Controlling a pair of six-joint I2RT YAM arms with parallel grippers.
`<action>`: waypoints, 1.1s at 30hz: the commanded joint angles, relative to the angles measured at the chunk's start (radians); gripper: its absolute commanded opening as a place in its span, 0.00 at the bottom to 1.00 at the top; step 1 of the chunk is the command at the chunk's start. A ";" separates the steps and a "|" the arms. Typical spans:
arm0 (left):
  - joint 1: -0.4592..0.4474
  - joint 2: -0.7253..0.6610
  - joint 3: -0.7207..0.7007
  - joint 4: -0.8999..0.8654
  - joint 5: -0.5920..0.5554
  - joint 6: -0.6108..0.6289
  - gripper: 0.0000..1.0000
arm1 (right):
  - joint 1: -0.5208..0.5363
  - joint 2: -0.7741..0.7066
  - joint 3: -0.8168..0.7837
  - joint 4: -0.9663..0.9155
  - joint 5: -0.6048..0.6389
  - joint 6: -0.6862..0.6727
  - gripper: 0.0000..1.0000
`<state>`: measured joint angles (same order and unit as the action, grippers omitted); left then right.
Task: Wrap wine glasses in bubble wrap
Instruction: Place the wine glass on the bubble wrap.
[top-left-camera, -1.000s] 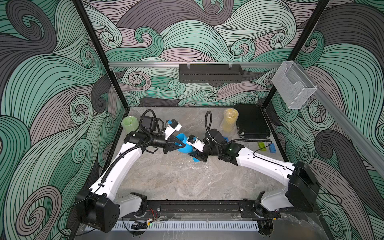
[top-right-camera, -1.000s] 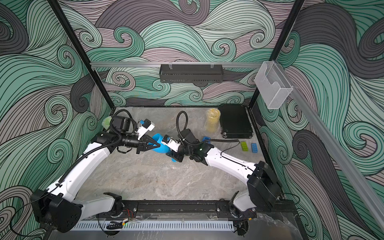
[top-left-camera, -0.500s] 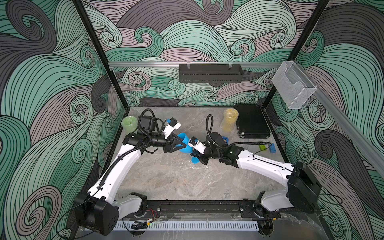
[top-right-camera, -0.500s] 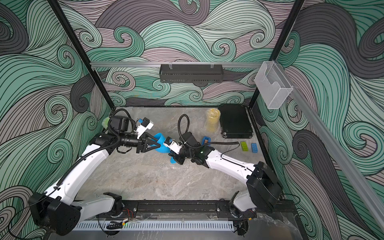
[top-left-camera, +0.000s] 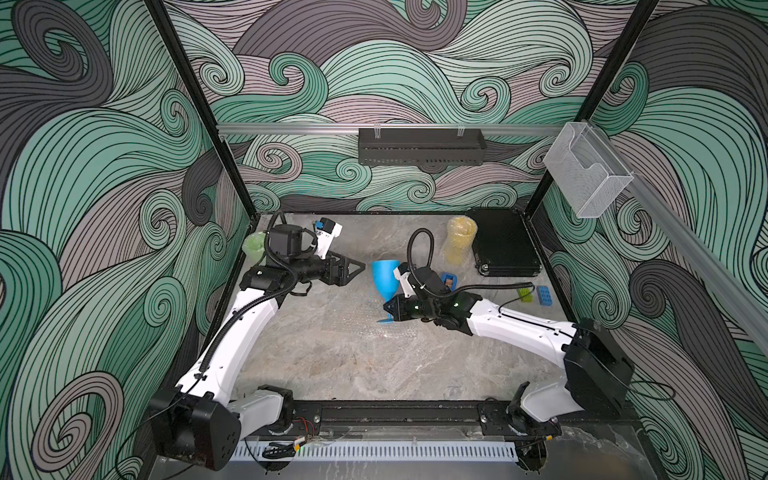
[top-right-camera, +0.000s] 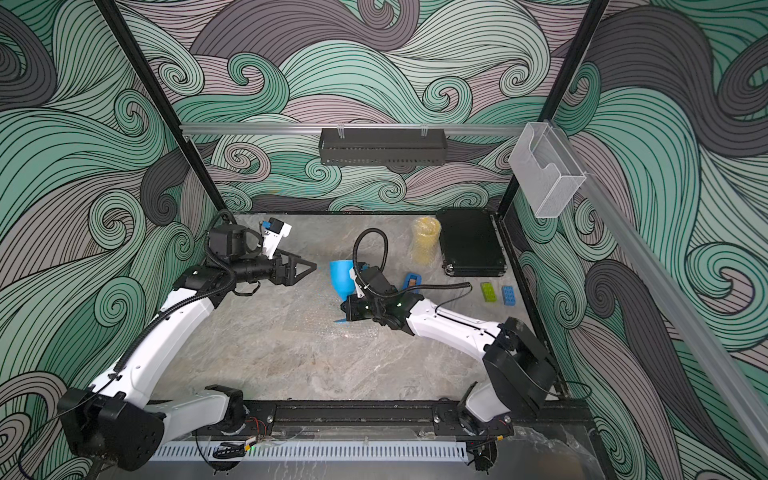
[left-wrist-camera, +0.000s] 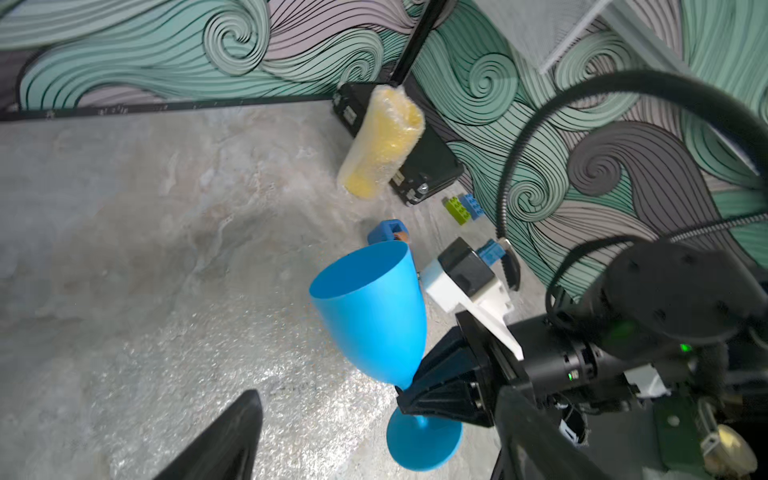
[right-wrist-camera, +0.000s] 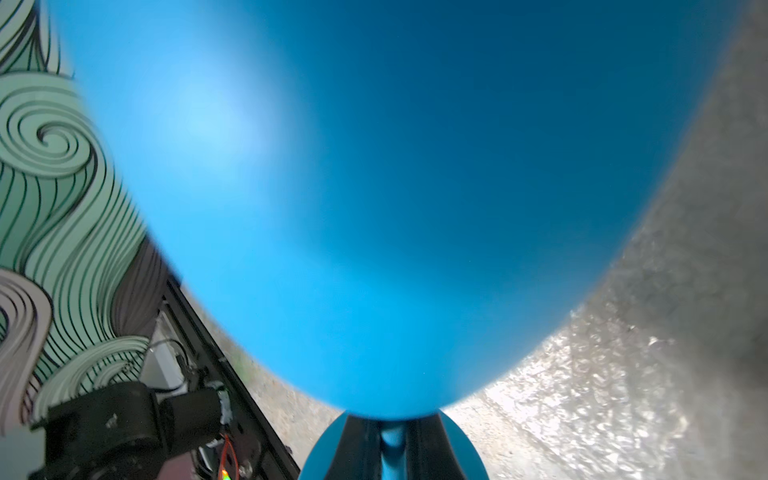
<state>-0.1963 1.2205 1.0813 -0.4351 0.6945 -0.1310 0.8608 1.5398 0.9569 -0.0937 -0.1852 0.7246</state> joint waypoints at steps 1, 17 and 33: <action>0.004 0.051 -0.038 0.060 -0.063 -0.147 0.87 | 0.010 0.063 0.042 0.019 -0.018 0.235 0.00; -0.056 0.350 -0.077 0.160 -0.070 -0.368 0.84 | -0.007 0.269 0.150 -0.068 -0.112 0.211 0.00; -0.089 0.468 -0.019 0.148 -0.029 -0.421 0.76 | -0.045 0.351 0.213 -0.196 -0.186 0.190 0.00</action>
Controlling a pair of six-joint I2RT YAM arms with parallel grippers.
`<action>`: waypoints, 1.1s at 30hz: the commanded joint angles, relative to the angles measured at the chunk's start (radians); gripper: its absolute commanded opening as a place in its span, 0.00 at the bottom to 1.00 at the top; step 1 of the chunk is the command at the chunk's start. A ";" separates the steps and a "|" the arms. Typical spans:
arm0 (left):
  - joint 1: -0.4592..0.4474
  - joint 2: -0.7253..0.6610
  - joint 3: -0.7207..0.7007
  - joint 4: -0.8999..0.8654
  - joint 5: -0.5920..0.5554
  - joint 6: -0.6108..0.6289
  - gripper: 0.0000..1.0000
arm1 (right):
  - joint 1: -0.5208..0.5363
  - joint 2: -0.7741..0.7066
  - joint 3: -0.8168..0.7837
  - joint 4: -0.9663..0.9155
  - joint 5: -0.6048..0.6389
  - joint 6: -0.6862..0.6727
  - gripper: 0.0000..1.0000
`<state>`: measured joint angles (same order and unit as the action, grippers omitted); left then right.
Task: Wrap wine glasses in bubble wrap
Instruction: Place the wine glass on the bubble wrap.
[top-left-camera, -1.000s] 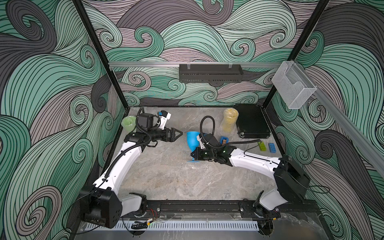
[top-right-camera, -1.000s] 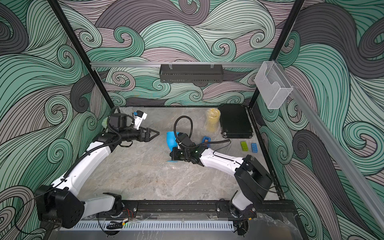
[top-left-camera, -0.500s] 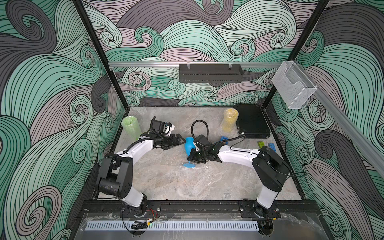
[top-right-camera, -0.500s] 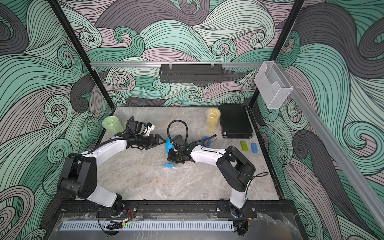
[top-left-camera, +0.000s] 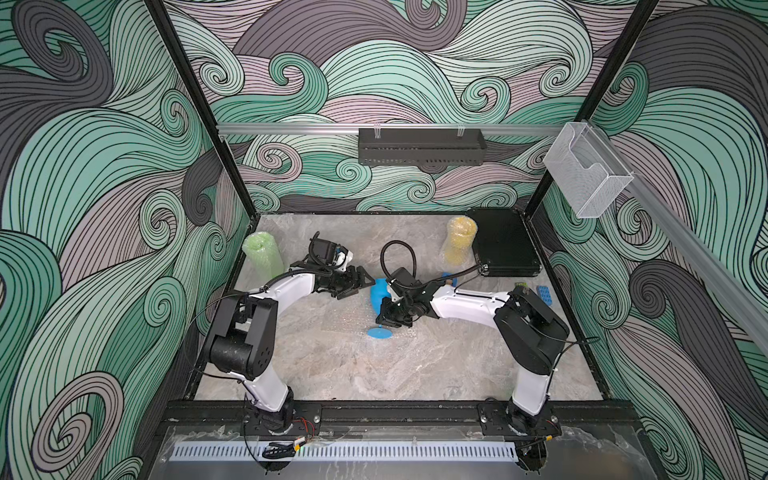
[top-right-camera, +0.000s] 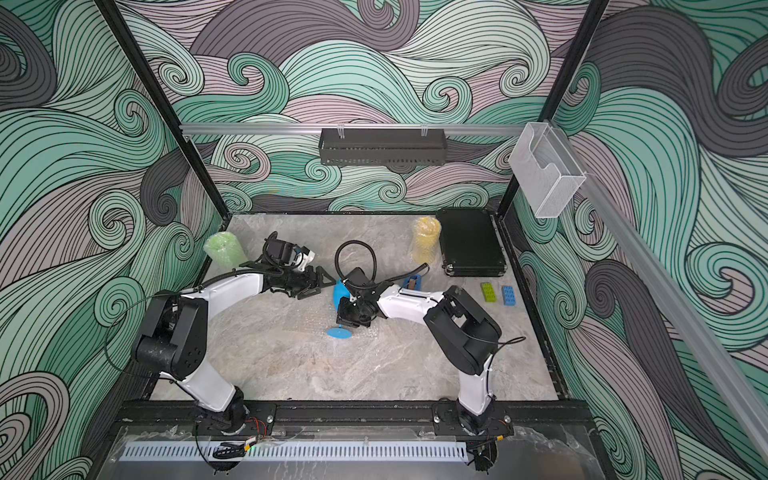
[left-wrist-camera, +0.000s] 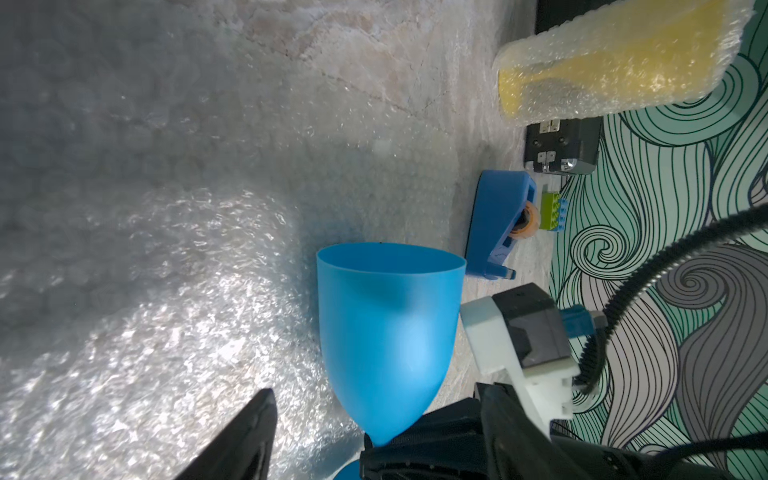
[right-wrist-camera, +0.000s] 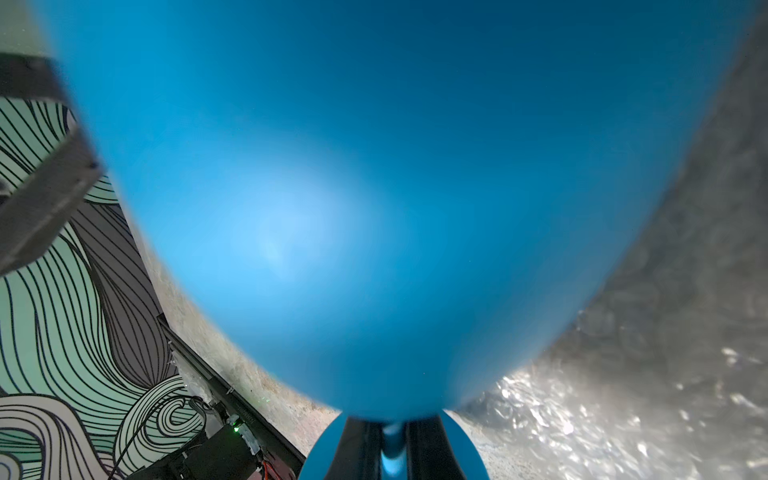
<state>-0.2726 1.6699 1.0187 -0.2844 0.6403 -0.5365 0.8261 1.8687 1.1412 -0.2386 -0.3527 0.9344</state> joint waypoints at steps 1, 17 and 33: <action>-0.013 0.024 0.044 -0.003 0.024 -0.016 0.76 | -0.011 0.018 0.030 -0.055 -0.013 -0.028 0.00; -0.028 0.079 0.089 -0.029 0.015 0.005 0.78 | -0.034 0.055 0.115 -0.150 -0.009 -0.107 0.00; -0.037 0.177 0.158 -0.091 -0.013 0.035 0.69 | -0.048 0.080 0.068 -0.125 -0.015 -0.082 0.00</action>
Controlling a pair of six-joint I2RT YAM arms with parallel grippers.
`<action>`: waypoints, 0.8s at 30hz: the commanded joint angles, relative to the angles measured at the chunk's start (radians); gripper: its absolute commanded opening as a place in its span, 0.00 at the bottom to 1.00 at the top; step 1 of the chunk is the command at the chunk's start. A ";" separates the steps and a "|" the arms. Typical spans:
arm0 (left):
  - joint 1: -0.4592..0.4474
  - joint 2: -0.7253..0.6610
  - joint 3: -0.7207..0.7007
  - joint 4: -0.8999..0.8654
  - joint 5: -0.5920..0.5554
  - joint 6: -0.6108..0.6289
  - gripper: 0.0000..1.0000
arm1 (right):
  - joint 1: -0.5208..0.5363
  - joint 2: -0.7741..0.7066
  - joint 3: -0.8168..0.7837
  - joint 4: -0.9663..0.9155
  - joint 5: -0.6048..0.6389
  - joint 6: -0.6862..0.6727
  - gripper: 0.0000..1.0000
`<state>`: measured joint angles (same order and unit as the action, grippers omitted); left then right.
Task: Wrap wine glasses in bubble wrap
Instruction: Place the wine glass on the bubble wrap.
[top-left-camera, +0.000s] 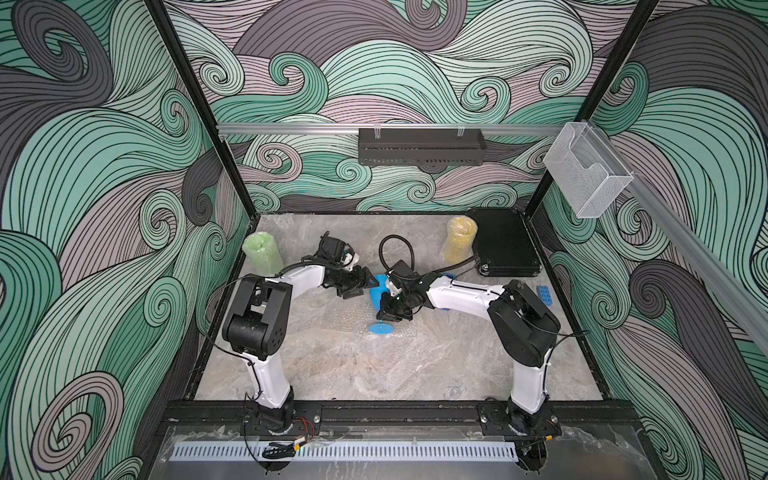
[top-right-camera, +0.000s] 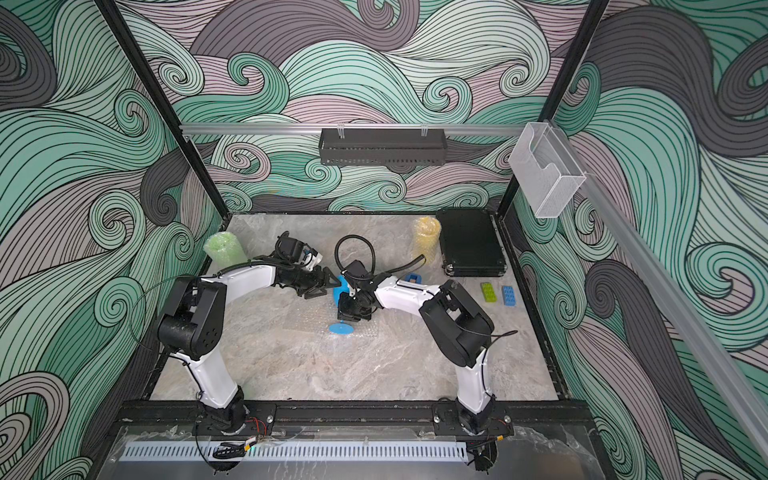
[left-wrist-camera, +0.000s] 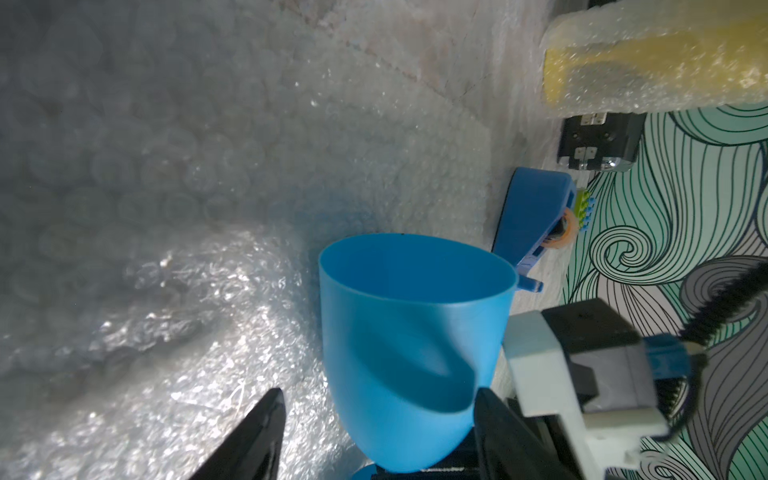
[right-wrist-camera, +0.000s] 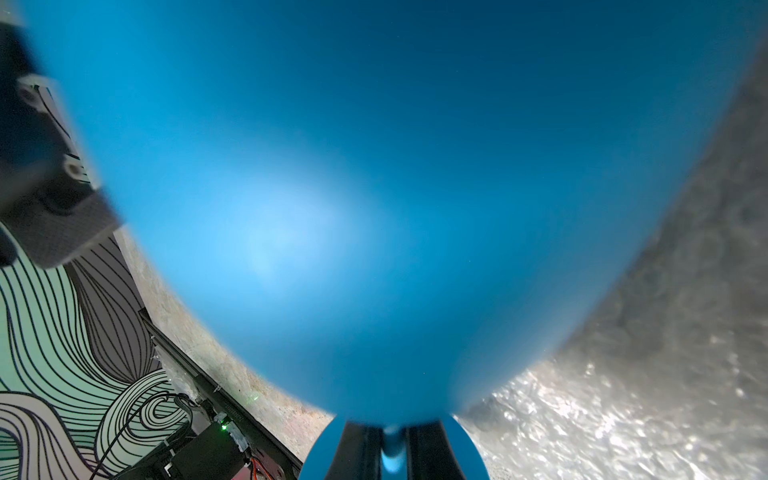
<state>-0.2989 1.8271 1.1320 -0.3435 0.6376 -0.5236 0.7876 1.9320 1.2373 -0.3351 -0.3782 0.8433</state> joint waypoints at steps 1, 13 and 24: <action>-0.009 0.027 0.045 -0.031 -0.012 0.020 0.68 | -0.010 0.012 -0.033 0.002 0.012 0.011 0.00; -0.017 0.084 0.059 -0.074 -0.074 0.056 0.62 | -0.031 -0.066 -0.019 -0.054 0.009 0.003 0.27; -0.028 0.085 0.049 -0.064 -0.078 0.054 0.60 | -0.132 -0.317 -0.198 -0.096 0.071 -0.076 0.46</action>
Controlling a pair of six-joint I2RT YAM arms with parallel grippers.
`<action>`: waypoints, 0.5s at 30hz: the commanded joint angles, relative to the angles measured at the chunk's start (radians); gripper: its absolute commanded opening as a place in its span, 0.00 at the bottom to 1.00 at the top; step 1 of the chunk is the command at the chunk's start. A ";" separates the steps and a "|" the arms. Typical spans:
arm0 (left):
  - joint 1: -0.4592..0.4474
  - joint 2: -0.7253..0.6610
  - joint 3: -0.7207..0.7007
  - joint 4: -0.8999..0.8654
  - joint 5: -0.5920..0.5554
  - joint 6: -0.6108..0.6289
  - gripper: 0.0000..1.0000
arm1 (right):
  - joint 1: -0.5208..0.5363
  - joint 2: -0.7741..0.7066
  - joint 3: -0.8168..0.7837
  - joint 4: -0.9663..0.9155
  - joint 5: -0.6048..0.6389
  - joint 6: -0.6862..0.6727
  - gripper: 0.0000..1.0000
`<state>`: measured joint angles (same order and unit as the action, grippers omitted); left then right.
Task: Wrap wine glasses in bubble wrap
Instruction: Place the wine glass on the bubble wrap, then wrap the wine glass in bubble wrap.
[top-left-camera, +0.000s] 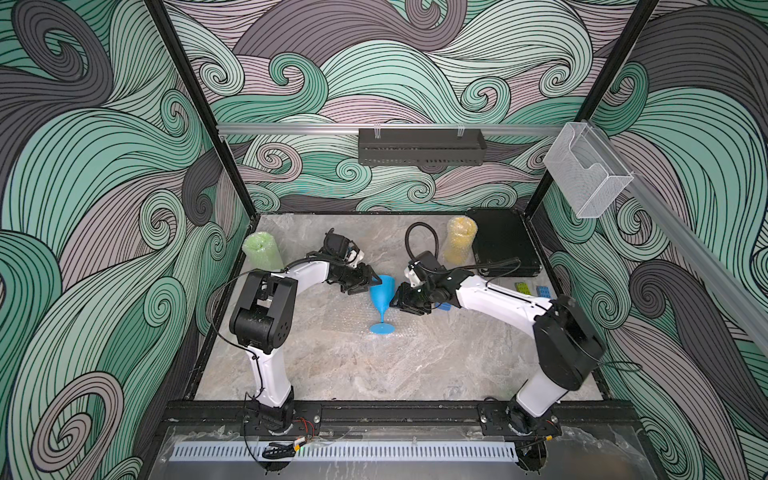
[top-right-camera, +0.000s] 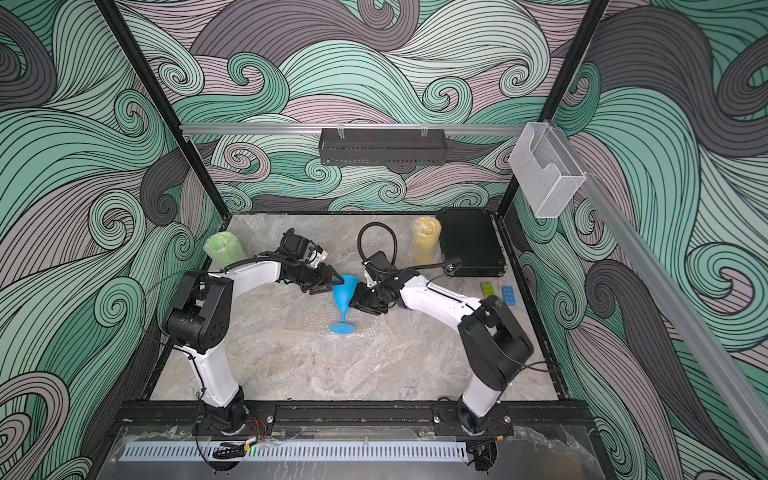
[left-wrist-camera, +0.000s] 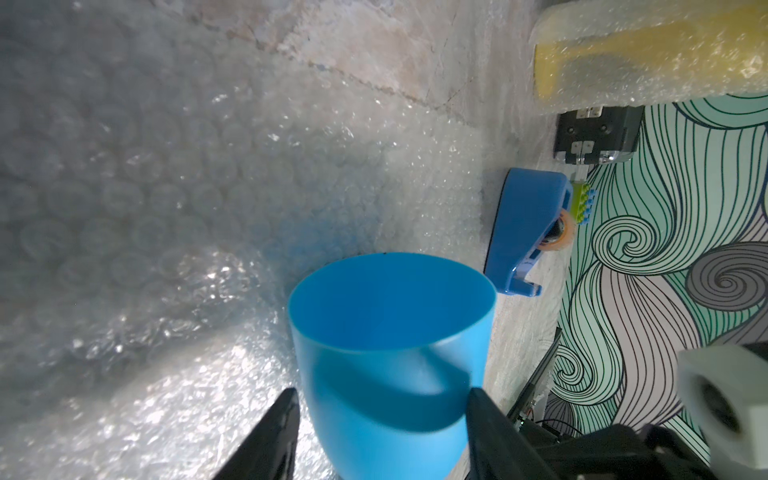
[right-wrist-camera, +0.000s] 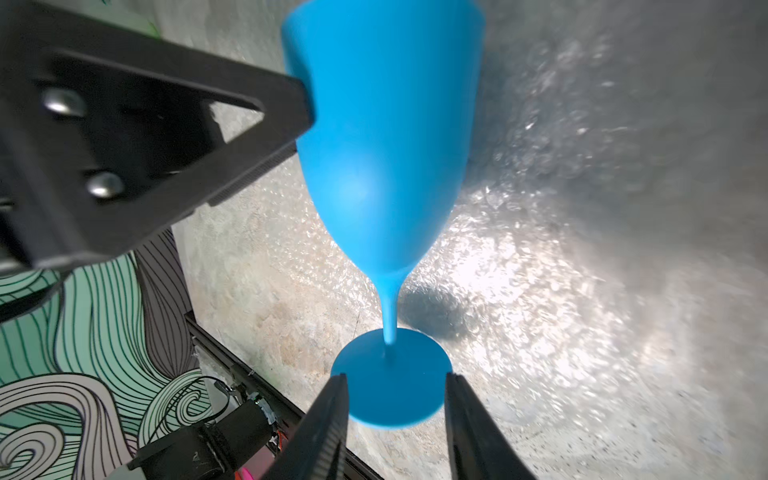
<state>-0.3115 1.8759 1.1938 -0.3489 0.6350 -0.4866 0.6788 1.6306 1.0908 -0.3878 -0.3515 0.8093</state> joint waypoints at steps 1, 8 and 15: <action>-0.014 0.032 -0.009 -0.065 -0.077 0.022 0.60 | -0.042 -0.022 -0.072 -0.054 0.044 -0.042 0.49; -0.018 0.028 -0.013 -0.063 -0.080 0.020 0.60 | -0.097 -0.021 -0.202 0.025 0.051 -0.050 0.59; -0.021 0.035 -0.008 -0.071 -0.083 0.021 0.59 | -0.119 0.092 -0.220 0.170 -0.010 -0.050 0.61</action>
<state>-0.3195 1.8759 1.1934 -0.3439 0.6304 -0.4831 0.5678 1.6669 0.8627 -0.2806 -0.3355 0.7681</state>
